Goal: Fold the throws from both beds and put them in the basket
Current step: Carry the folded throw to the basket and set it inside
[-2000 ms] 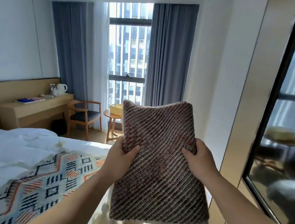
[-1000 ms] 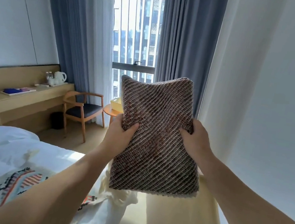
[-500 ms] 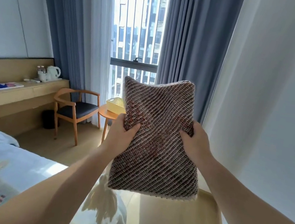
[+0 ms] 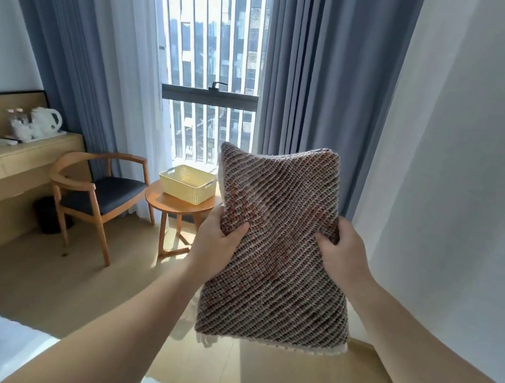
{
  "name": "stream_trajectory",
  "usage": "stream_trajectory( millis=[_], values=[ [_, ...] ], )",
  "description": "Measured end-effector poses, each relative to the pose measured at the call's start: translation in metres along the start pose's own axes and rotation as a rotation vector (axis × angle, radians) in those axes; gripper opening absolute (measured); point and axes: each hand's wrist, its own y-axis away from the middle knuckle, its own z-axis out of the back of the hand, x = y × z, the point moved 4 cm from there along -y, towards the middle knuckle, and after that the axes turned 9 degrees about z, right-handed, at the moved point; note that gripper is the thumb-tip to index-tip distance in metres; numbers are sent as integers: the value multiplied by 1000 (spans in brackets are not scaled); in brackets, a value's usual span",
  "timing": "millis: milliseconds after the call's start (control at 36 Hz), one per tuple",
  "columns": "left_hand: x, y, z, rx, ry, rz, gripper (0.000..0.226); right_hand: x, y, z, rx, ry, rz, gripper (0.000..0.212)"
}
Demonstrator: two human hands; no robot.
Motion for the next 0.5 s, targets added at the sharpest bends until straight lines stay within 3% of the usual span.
stream_trajectory(
  millis=[500],
  values=[
    [66,-254,-101,-51,-5,200,29,-175,-256,-98,176,-102,9,17]
  ],
)
